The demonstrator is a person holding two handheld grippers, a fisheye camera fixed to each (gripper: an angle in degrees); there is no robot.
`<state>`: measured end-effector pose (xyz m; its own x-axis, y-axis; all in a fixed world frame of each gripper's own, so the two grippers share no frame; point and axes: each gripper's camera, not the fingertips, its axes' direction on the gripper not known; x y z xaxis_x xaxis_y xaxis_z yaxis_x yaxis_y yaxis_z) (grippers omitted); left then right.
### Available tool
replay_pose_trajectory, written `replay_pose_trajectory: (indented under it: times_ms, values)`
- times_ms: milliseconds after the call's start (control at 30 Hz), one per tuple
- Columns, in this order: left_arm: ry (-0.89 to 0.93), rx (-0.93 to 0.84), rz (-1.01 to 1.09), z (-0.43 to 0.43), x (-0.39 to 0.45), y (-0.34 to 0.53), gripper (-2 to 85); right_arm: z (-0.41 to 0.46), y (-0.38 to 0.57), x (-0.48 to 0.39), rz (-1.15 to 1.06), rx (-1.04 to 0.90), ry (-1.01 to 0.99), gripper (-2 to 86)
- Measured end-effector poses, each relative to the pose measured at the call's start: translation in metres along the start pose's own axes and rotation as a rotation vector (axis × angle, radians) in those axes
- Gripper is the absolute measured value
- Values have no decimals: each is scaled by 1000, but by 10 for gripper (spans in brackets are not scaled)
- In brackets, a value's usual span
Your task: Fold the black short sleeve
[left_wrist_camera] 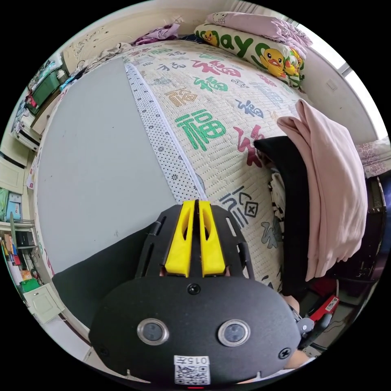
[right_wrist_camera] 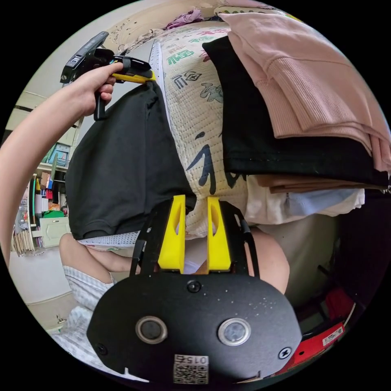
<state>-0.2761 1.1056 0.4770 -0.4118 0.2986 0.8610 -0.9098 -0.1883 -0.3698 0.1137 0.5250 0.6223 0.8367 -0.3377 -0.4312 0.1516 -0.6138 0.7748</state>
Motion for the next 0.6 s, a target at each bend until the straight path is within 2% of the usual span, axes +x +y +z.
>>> replay_pose_trajectory:
  times_ms: [100, 167, 267, 600]
  values:
    - [31, 27, 24, -21, -3, 5, 5, -9, 8, 10, 55, 10, -61, 66]
    - [34, 44, 53, -37, -6, 9, 3, -17, 17, 32, 108, 56, -251, 30]
    - [63, 69, 63, -51, -17, 18, 2, -19, 27, 53, 159, 102, -400, 6]
    - [272, 170, 36, -66, -66, 58, 1, -42, 71, 75, 199, 234, -434, -8]
